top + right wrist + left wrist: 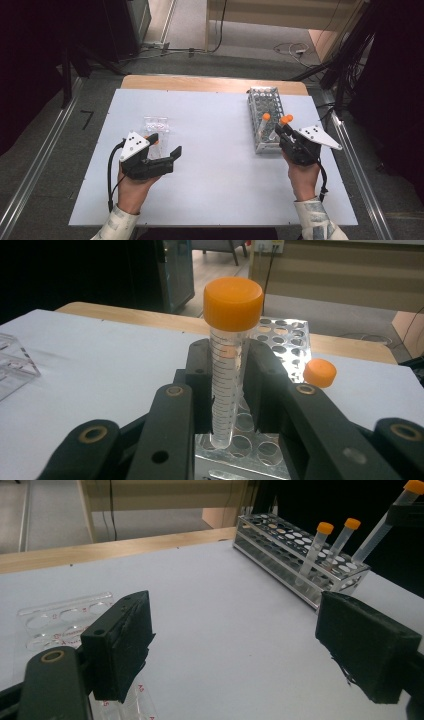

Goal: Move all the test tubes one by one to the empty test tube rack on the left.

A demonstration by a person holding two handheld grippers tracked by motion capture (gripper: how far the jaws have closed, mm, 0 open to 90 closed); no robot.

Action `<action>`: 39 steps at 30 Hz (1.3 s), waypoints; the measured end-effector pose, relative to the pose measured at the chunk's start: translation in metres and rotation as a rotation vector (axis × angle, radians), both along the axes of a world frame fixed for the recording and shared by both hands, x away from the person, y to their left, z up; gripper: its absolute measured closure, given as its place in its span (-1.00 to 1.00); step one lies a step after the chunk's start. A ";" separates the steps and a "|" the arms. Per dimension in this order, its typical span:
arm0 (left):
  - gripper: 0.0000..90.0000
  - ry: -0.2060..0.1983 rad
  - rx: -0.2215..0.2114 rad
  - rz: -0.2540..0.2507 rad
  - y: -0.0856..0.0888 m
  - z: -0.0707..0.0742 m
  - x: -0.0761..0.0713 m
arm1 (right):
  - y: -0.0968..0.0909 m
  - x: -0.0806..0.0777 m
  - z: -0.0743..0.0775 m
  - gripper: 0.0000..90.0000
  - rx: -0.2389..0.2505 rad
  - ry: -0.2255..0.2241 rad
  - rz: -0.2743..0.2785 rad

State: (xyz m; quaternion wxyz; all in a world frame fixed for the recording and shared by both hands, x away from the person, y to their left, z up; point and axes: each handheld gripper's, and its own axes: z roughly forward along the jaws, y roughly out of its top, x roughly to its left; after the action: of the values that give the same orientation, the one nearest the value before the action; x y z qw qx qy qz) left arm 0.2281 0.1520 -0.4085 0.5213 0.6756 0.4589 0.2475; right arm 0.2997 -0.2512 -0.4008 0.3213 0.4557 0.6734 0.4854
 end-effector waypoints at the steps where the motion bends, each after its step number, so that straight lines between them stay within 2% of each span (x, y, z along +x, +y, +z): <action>1: -0.67 0.000 0.001 -0.001 0.000 0.000 0.000 | 0.000 0.000 0.000 0.60 -0.002 -0.002 0.001; 9: -0.67 -0.003 -0.002 -0.001 -0.001 0.000 0.000 | 0.002 -0.004 0.001 0.60 0.003 0.001 0.017; 17: -0.67 -0.003 0.002 -0.006 -0.002 0.001 -0.001 | 0.015 -0.008 0.000 0.60 -0.004 0.008 0.058; 27: -0.67 -0.001 0.005 -0.016 -0.004 0.000 -0.002 | 0.035 -0.014 -0.006 0.60 -0.010 0.027 0.133; 39: -0.66 0.000 0.003 -0.039 -0.010 0.000 -0.004 | 0.067 -0.025 -0.015 0.60 -0.046 0.047 0.238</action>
State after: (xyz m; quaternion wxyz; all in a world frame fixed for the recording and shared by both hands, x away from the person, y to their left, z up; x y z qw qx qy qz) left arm 0.2243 0.1416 -0.4083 0.5248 0.6852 0.4454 0.2379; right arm 0.2752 -0.1845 -0.4159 0.2562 0.3763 0.7410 0.4936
